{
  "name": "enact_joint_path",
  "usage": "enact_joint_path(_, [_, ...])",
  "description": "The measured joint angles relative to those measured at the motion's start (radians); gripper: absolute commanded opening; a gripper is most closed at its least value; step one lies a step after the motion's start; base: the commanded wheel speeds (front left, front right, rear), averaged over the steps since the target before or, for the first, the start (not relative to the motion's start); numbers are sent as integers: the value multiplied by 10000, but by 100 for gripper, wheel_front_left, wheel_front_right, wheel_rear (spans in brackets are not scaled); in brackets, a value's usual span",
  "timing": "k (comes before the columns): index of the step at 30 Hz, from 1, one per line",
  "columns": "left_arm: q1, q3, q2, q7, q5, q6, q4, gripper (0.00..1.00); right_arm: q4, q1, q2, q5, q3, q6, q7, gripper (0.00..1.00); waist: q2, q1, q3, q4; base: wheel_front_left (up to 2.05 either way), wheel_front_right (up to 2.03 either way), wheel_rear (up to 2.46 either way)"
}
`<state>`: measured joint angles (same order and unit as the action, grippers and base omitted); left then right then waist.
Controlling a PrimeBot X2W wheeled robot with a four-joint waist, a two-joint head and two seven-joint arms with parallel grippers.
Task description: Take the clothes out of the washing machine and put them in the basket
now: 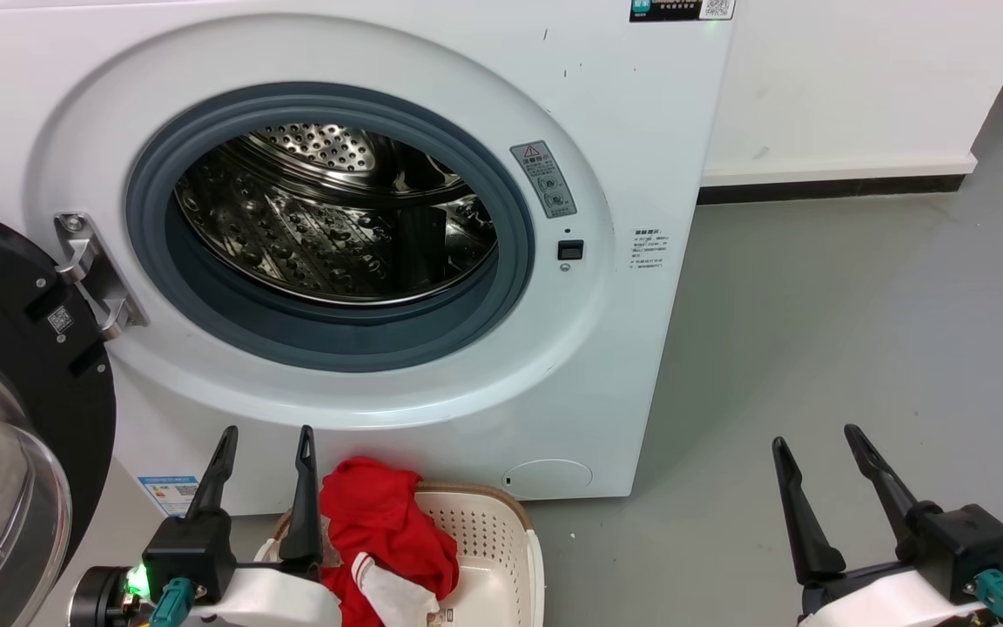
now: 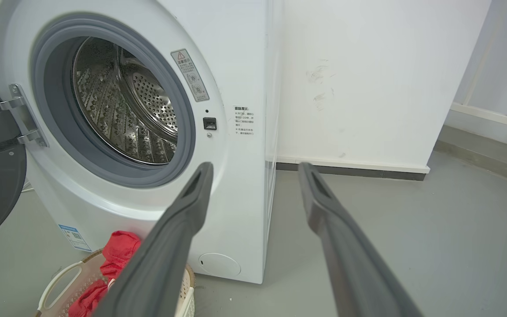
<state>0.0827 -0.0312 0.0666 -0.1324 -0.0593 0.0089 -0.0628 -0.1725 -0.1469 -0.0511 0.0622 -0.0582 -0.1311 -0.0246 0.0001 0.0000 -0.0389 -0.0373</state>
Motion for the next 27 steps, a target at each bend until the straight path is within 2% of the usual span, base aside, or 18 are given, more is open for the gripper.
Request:
enact_joint_path(20, [125, -77, 136, 330, -232, 98, -205, 100, -67, 22, 0, 77, 77, 0, -10, 100, 0, 1, 201, -23, 0, 0, 0])
enact_joint_path(21, [125, -90, 136, 328, -232, 102, -205, 0, -71, 22, 0, 77, 81, 0, -10, 0, 0, 0, 212, -16, 0, 0, 0])
enact_joint_path(25, [246, -119, 113, 330, -274, 86, 151, 0, 299, -29, -2, 121, 61, 0, -2, 0, 0, 1, 219, -14, 0, 0, 0])
enact_joint_path(27, [313, -128, 111, 334, -625, 82, 209, 0, 372, -55, -2, 454, 56, 0, -4, 0, 0, 1, 224, -9, 0, 0, 0])
